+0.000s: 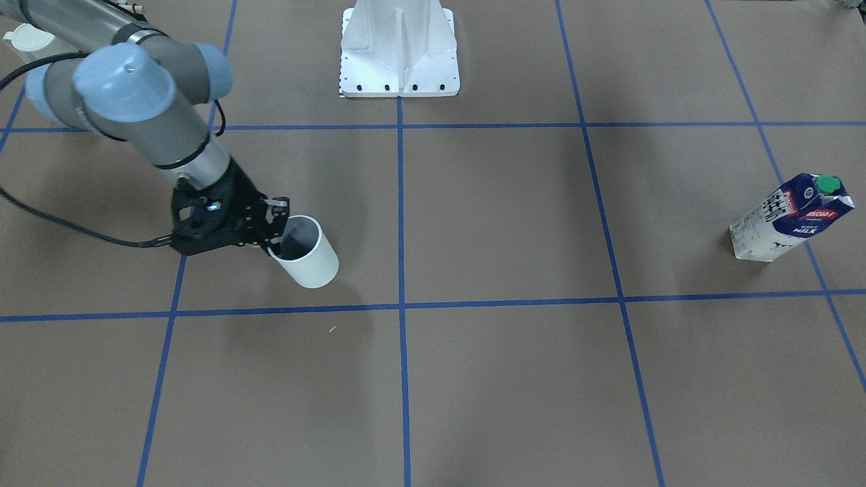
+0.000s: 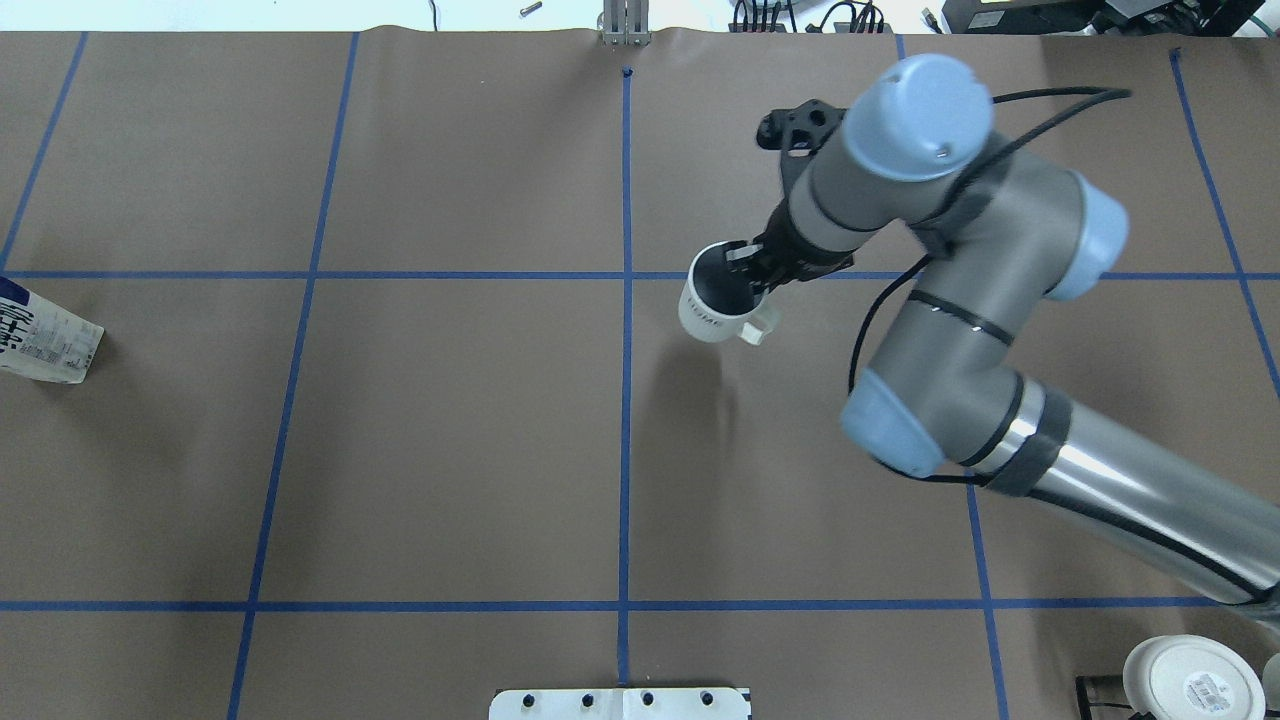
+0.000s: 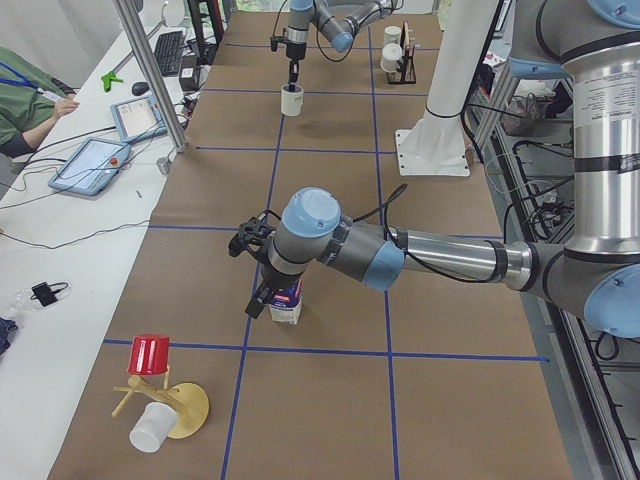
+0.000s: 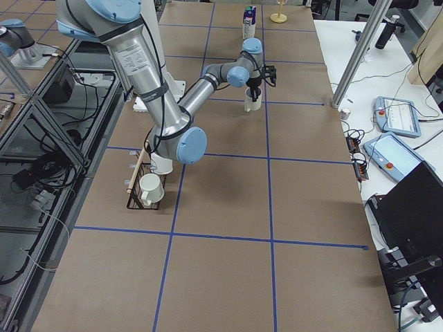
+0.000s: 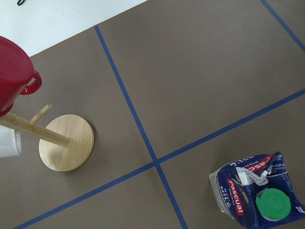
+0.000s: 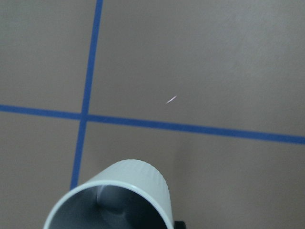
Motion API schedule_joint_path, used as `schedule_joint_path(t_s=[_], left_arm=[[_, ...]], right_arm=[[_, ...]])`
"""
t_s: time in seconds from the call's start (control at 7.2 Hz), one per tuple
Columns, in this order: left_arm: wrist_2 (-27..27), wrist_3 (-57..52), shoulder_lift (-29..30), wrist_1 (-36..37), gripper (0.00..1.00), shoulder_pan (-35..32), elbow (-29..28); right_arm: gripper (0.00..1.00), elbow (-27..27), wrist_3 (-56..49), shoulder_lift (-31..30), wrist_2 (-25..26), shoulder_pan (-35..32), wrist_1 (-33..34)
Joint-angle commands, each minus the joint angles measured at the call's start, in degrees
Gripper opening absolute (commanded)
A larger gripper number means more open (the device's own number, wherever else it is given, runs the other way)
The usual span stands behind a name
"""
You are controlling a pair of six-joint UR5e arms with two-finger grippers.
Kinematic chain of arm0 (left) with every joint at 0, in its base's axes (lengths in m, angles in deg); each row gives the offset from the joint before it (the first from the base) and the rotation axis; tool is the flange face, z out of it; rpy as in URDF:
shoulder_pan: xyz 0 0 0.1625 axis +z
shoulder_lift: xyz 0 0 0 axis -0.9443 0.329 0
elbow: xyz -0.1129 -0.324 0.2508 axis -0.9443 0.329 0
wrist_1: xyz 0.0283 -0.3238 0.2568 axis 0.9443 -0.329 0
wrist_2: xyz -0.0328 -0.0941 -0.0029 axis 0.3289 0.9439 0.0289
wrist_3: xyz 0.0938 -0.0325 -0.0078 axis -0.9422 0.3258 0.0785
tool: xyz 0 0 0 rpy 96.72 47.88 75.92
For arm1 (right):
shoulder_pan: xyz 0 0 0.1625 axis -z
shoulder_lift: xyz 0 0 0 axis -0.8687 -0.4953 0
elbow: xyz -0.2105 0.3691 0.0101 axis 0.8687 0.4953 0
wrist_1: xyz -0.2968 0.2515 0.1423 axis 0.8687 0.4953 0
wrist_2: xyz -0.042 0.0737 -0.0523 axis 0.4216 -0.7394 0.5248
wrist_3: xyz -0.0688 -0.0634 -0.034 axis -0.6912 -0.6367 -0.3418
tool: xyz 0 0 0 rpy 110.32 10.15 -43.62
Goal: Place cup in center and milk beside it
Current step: 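Carry the white mug with the right gripper toward the table center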
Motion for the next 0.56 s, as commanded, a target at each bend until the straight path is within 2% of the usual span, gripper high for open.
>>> schedule_joint_path(t_s=[0.0, 0.42], left_arm=[[0.0, 0.0, -0.1, 0.0, 0.99, 0.0, 0.0], [0.0, 0.0, -0.1, 0.0, 0.99, 0.1, -0.1]], right_arm=[[0.0, 0.7, 7.2, 5.5, 4.4, 7.3, 7.6], [0.0, 0.9, 7.2, 3.6, 4.4, 9.1, 7.8]])
